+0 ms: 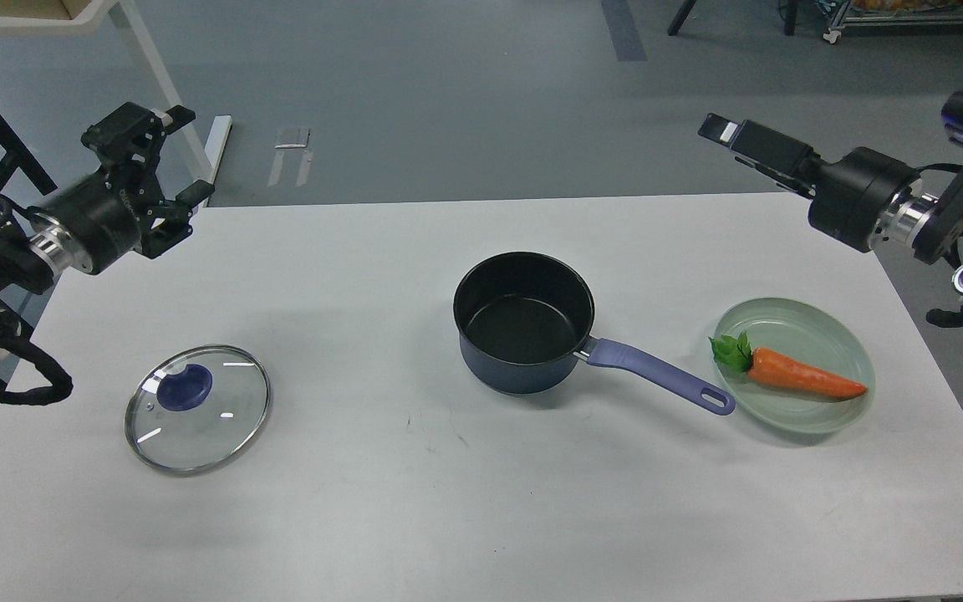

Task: Open pot lid

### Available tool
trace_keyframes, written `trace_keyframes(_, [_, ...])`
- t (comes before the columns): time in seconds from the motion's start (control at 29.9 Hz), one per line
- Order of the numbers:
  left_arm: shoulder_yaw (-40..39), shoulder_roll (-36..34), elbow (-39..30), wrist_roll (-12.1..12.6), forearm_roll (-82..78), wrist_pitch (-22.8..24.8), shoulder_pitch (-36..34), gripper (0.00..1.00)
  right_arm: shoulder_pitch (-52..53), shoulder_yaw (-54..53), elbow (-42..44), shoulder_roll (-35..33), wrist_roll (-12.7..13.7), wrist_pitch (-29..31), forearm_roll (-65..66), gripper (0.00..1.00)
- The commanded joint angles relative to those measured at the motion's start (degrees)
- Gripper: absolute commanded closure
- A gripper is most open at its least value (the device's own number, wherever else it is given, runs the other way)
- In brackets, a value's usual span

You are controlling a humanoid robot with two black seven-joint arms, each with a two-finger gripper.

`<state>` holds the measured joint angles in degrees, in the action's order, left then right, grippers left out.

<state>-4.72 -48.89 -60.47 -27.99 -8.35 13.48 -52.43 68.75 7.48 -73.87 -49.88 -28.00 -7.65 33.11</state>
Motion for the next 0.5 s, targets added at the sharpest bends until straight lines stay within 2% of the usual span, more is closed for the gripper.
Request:
trace_keyframes(0.0, [-0.82,3.09,1.93,-0.01,1.66,-2.74,0.14,0.01,-7.91,-9.74,2.05,1.97,0.00,-0.17,-8.57,0.00])
trace_keyframes(0.27, [-0.90,10.65,8.35,-0.01,3.69,-9.52,0.58,0.01,-17.42,-23.29,12.16,13.91,0.00,-2.54,-23.60,0.00])
trace_keyframes(0.47, [-0.99,13.82,10.82,-0.01,3.78,-9.96,1.72,0.01,-19.53,-23.91,14.81,18.67,0.00,-2.02,-30.20,0.00])
